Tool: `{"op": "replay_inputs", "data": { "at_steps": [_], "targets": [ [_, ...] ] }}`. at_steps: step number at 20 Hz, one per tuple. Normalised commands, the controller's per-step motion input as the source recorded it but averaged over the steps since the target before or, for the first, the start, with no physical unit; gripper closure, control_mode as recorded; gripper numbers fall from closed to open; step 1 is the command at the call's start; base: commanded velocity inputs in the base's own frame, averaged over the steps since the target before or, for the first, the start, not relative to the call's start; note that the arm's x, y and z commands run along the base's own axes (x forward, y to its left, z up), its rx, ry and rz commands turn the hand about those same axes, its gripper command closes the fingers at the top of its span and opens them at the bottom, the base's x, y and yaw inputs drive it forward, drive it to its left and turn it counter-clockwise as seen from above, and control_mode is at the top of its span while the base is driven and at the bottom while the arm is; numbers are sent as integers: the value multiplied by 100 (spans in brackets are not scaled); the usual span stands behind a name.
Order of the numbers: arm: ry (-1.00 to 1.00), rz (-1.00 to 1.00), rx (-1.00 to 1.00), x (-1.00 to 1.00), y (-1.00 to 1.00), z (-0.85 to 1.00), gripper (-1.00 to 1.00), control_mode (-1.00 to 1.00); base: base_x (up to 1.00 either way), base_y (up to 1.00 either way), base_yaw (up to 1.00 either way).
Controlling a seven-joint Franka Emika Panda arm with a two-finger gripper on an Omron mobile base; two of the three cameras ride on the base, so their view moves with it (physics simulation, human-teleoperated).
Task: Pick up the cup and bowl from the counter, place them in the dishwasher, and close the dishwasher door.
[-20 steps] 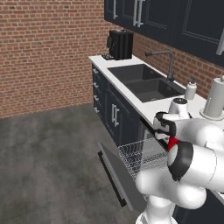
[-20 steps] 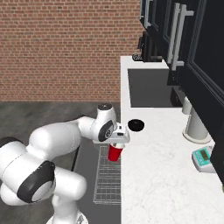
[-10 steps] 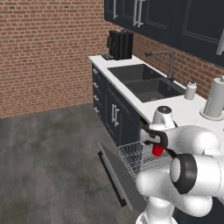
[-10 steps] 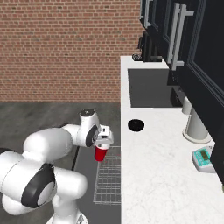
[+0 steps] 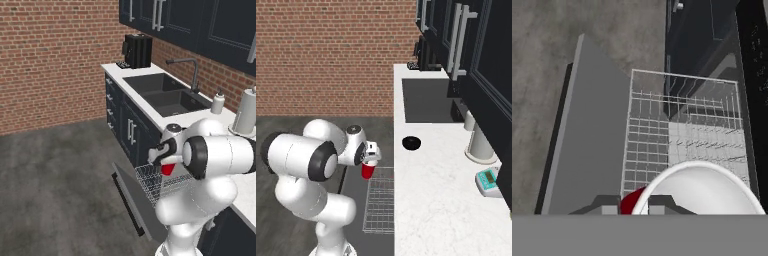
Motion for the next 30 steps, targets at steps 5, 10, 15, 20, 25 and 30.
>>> {"op": "replay_inputs", "data": {
  "at_steps": [5,10,15,20,25,30],
  "targets": [
    [0,0,-4,45,8,-36,100,-100,0,0,0],
    [0,0,-2,48,0,-44,100,-100,0,0,0],
    [0,0,-6,46,0,-46,100,-100,0,0,0],
    [1,0,-6,40,0,-44,100,-100,0,0,0],
    [1,0,-1,27,0,-44,100,-100,0,0,0],
    [0,0,0,23,0,-40,100,-100,0,0,0]
  ]
}}
